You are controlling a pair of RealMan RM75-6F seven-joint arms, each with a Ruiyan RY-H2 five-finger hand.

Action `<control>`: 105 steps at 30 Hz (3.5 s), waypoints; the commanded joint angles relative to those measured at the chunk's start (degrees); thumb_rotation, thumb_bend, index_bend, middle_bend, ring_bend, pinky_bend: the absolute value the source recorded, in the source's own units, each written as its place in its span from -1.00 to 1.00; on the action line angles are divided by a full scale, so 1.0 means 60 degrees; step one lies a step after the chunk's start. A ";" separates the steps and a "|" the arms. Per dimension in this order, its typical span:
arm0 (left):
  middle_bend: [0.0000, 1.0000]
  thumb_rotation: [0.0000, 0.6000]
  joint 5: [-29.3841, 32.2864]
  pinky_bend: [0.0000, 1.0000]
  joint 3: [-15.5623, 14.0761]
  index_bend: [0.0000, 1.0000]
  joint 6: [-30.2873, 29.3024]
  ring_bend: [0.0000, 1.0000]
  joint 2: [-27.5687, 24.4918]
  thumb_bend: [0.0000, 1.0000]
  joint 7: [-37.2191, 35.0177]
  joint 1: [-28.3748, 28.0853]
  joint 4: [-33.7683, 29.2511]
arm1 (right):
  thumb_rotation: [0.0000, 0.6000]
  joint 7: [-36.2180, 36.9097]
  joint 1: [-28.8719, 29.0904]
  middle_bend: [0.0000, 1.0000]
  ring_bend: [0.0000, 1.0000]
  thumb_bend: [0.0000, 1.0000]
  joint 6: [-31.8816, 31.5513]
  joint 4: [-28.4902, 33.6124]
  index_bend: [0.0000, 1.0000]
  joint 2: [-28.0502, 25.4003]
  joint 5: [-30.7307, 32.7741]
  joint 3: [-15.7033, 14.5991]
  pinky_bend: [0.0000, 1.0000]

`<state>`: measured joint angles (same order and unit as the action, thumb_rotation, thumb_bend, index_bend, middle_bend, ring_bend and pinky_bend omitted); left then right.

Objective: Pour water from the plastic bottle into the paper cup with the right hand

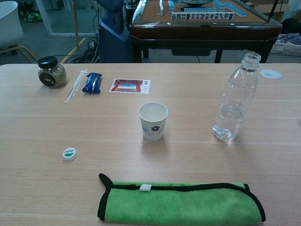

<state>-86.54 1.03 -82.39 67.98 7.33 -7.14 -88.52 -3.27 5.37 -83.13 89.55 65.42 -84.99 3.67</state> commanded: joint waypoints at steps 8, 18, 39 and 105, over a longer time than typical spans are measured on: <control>-0.30 1.00 0.0022 0.01 0.0000 -0.30 -0.0195 -0.30 -0.0120 -0.54 0.0138 0.0119 -0.0172 | 1.00 0.0195 0.0142 -0.56 -0.60 -0.64 0.0151 -0.0095 -0.39 0.0115 0.0008 0.0071 -0.27; -0.30 1.00 -0.0038 0.01 -0.0073 -0.31 -0.0291 -0.31 -0.0272 -0.54 0.0178 0.0213 -0.0447 | 1.00 0.0490 0.0501 -0.58 -0.65 -0.67 0.0478 -0.0442 -0.39 0.0663 0.0065 0.0250 -0.39; -0.30 1.00 -0.0039 0.01 -0.0001 -0.32 -0.0445 -0.34 -0.0316 -0.54 0.0217 0.0285 -0.0543 | 1.00 0.2100 0.2048 -0.61 -0.69 -0.80 0.1825 -0.1943 -0.56 0.2862 0.0016 0.0651 -0.39; -0.34 1.00 0.0031 0.01 0.0029 -0.31 -0.0389 -0.37 -0.0446 -0.54 -0.0209 0.0334 -0.0568 | 1.00 0.7941 0.4364 -0.53 -0.68 -0.81 0.2884 -0.7183 -0.61 0.6541 -0.0796 -0.0012 -0.39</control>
<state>-86.35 1.20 -84.71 65.30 6.08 -5.13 -91.93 43.74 31.38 -65.74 46.90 104.34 -89.56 3.83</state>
